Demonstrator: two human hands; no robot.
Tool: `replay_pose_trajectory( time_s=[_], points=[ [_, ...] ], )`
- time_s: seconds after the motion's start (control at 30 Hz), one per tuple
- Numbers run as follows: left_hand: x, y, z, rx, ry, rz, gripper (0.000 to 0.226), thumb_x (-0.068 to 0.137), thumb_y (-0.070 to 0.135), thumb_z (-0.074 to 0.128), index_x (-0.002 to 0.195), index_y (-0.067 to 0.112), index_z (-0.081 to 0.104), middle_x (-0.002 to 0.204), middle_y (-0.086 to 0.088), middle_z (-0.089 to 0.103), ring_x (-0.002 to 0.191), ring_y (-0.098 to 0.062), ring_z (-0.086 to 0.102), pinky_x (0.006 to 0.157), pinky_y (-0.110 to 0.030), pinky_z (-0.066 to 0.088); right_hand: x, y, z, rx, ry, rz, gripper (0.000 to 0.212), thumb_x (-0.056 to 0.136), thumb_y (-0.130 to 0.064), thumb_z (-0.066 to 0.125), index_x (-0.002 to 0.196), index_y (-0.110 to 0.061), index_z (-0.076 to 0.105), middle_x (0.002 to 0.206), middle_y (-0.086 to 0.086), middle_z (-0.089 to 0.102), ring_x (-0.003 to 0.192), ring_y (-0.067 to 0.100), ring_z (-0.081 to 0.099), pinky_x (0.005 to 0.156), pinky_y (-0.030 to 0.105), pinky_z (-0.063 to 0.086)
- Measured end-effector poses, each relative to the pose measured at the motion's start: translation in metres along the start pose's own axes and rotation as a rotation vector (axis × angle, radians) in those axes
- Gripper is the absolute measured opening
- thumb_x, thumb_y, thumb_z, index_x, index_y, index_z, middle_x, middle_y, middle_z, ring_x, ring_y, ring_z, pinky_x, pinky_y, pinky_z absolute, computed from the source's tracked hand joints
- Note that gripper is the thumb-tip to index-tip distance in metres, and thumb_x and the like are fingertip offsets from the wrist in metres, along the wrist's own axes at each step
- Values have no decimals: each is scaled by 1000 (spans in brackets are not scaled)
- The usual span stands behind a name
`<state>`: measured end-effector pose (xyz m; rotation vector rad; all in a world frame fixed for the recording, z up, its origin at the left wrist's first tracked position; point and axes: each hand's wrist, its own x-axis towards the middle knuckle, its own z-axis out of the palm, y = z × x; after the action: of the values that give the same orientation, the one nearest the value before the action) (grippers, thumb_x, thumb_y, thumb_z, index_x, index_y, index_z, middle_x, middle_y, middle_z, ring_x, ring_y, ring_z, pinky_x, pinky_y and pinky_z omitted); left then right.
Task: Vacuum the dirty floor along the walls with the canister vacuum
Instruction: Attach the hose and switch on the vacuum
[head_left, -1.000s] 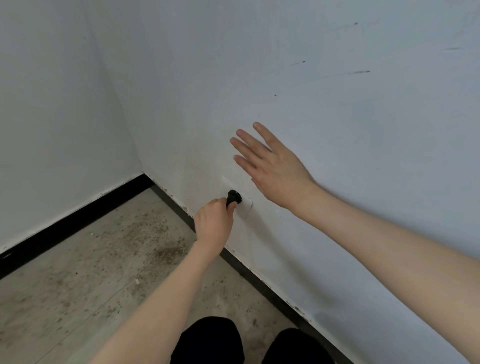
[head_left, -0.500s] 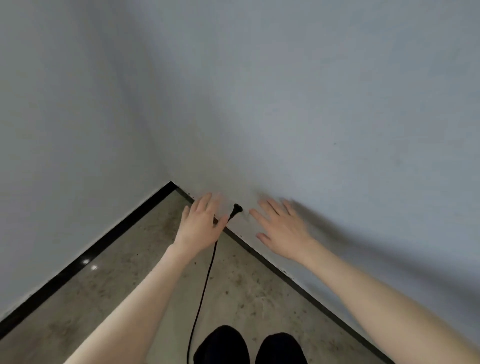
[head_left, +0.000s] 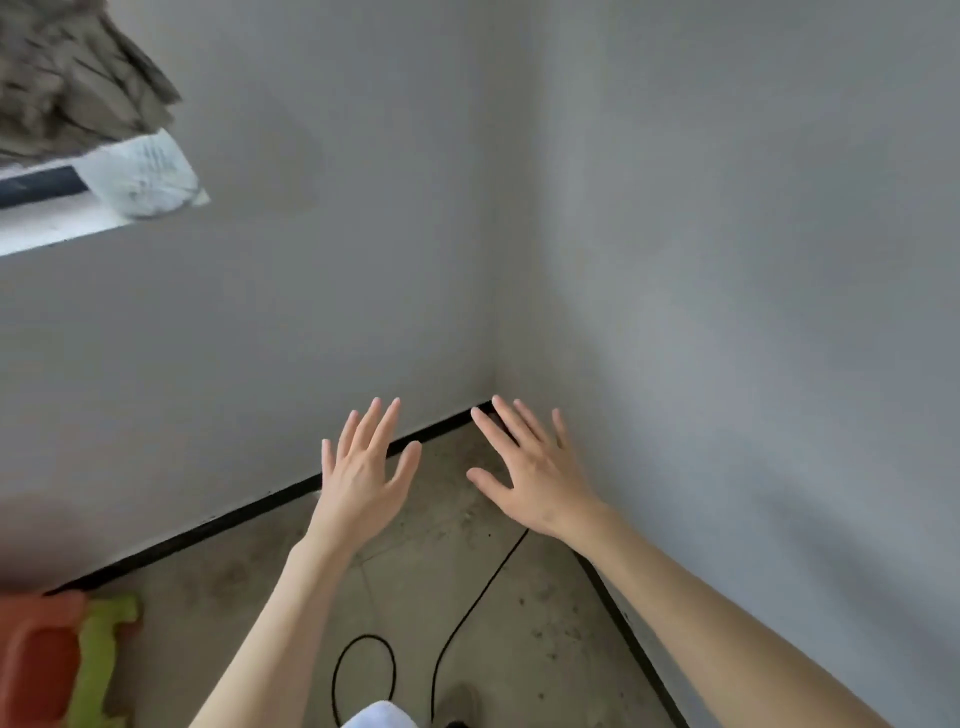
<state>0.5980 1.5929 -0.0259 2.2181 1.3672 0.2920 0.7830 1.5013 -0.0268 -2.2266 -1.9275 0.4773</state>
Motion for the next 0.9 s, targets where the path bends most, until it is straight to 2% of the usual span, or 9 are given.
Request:
replay_pose_trajectory(
  time_s=[0.07, 0.33, 0.63, 0.9],
  points=[
    [-26, -7, -14, 18, 66, -79, 56, 99, 47, 31, 150, 37, 11, 159, 11, 6, 147, -11, -5, 118, -43, -5, 1, -17, -5, -34, -5, -99, 72, 95, -64, 22, 156, -33, 1, 164, -2, -5, 151, 17, -5, 118, 50, -8],
    [-192, -21, -25, 24, 301, -482, 57, 99, 46, 32, 151, 33, 14, 159, 9, 8, 147, -14, -3, 117, -44, -2, -41, -94, 1, -113, -155, -503, 68, 100, -54, 34, 156, -32, 3, 165, -2, 1, 151, 17, -1, 119, 50, -5],
    [-412, -21, -3, -70, 500, -975, 58, 99, 47, 29, 152, 31, 10, 160, 8, 5, 147, -14, -6, 117, -44, -6, -159, -218, 62, -113, -351, -1028, 67, 101, -50, 38, 156, -32, 5, 164, -2, 7, 151, 17, 3, 120, 48, -2],
    [-591, 0, 46, -102, 612, -1304, 58, 99, 46, 32, 151, 31, 12, 160, 8, 5, 147, -16, -4, 118, -44, -2, -301, -278, 123, -202, -510, -1355, 65, 101, -44, 41, 156, -31, 7, 164, -2, 10, 151, 18, 7, 119, 48, 1]
  ],
)
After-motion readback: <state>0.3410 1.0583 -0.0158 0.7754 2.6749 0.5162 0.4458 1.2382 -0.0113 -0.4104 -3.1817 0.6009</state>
